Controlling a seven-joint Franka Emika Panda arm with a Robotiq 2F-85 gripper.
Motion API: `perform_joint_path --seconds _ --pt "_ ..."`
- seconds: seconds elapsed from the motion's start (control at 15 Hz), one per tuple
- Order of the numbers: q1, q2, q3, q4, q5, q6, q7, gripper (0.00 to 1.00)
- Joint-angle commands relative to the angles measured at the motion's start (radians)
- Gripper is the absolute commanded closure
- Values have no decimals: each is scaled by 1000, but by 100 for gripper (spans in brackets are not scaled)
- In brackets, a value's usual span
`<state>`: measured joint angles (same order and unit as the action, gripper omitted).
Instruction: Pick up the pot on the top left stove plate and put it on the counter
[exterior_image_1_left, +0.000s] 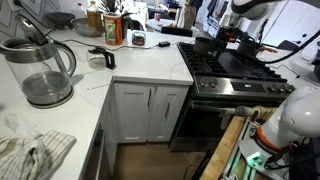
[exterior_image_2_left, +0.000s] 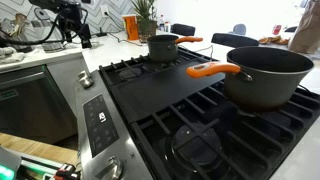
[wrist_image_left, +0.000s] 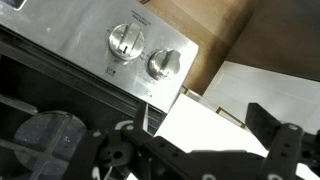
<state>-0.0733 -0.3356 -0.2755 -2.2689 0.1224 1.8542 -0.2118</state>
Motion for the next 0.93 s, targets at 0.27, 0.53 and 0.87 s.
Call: perform_joint_path --seconds 0.27,0.53,0.87 --pt "-26 3 23 2 8 -3 -7 0" --pt "-26 3 23 2 8 -3 -7 0" --pt "-65 -2 35 46 -71 87 27 0"
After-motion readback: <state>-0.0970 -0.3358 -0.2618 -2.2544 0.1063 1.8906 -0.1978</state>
